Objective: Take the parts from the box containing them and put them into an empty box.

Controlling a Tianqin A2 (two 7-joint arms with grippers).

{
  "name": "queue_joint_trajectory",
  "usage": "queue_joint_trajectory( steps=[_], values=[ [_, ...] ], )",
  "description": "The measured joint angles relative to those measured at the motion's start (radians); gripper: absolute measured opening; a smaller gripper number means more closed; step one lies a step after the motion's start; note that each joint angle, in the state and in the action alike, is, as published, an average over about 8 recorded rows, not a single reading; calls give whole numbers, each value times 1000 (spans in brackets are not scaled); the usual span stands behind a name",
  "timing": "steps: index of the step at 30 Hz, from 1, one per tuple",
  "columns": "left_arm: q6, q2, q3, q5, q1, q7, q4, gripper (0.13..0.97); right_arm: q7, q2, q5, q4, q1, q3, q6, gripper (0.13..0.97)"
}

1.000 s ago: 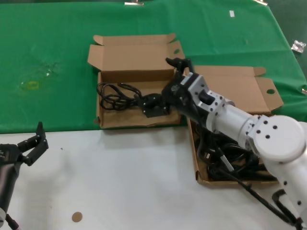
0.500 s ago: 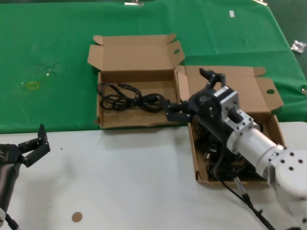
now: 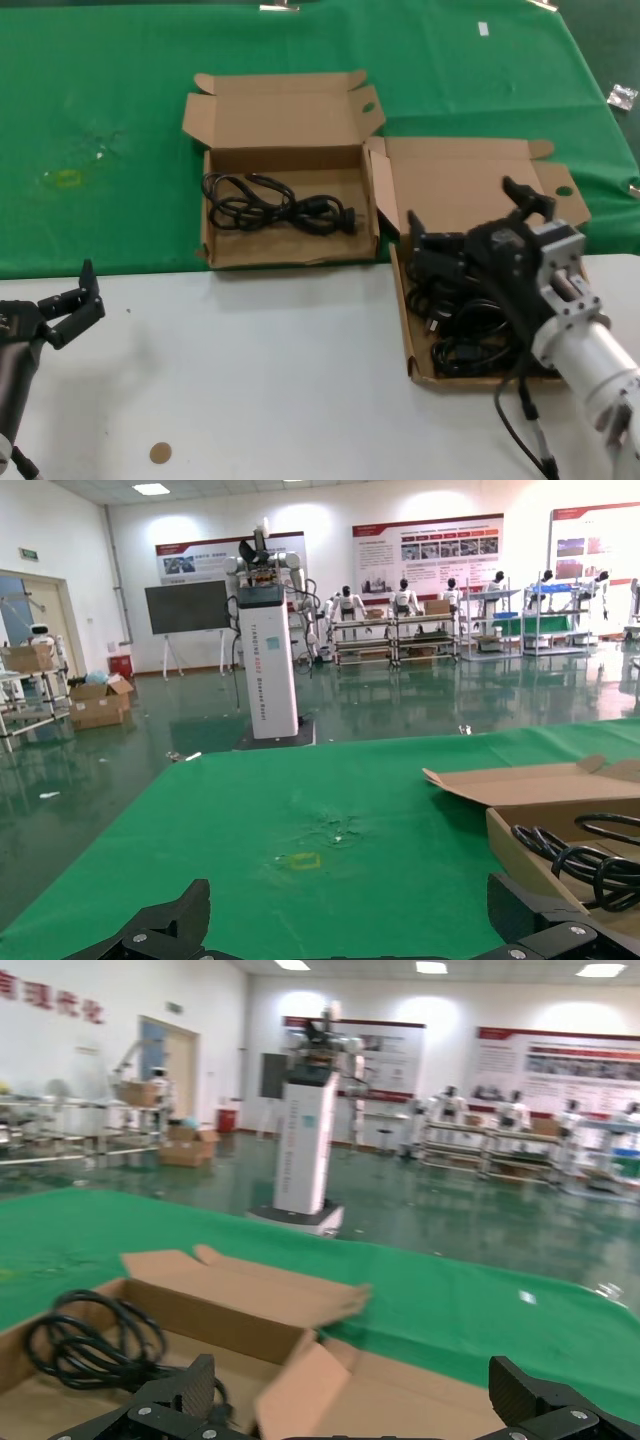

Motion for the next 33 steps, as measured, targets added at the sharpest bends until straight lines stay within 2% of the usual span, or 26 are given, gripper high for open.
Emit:
queue_joint_trajectory(
  steps=[9,33],
  values=[
    [0,0,0,0,0,0,0,966,-6,6,55,58,-92,47,67,966],
    [0,0,0,0,0,0,0,966,-7,6,57,61,-96,49,70,966]
  ],
)
